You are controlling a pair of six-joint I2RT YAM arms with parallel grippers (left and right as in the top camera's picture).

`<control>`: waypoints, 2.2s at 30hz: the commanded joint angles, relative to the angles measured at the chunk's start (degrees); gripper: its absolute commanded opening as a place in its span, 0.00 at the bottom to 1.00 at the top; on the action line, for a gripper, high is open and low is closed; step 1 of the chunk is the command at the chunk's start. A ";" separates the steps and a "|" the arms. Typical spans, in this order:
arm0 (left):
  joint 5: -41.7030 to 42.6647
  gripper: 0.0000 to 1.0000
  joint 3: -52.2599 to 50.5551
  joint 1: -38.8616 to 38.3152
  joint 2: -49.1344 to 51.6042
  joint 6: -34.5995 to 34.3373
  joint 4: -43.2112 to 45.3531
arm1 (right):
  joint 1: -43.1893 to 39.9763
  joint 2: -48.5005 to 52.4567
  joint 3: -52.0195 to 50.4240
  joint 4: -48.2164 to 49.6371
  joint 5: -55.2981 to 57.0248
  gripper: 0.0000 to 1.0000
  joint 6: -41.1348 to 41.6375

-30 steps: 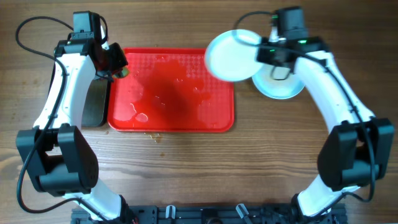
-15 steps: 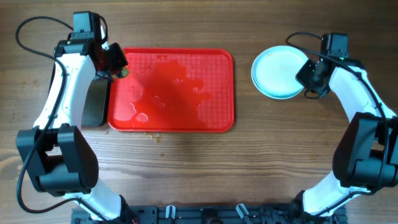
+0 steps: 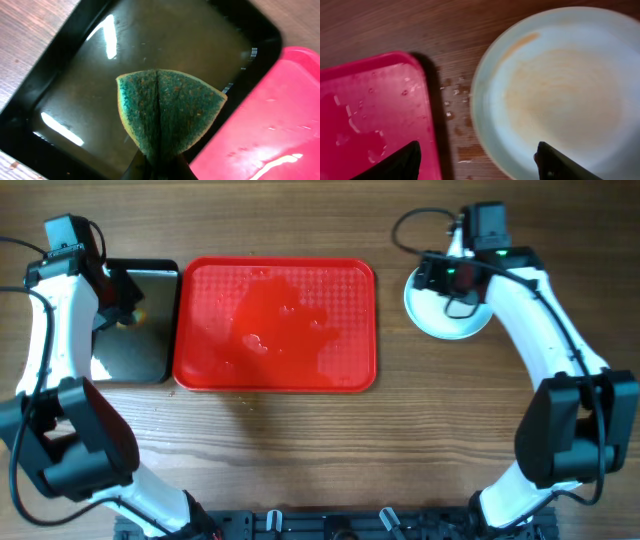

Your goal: Clean dirty plates on tray and stack at the side

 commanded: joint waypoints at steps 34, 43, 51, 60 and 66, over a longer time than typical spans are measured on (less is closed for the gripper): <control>-2.47 1.00 11.91 0.48 -7.89 0.76 -15.93 | 7.45 -36.65 14.01 -15.54 3.30 0.99 10.16; -2.47 1.00 11.91 0.48 -7.89 0.76 -15.93 | 5.03 -43.87 -2.36 -4.83 18.84 1.00 -9.68; -2.47 1.00 11.91 0.48 -7.89 0.76 -15.93 | -2.95 -67.58 -47.78 35.36 3.80 1.00 -12.98; -2.47 1.00 11.91 0.48 -7.89 0.76 -15.93 | -3.80 -96.10 -74.64 39.12 4.20 1.00 -12.92; -2.47 1.00 11.91 0.48 -7.89 0.76 -15.93 | -3.80 -102.22 -81.29 39.74 3.37 0.99 -12.81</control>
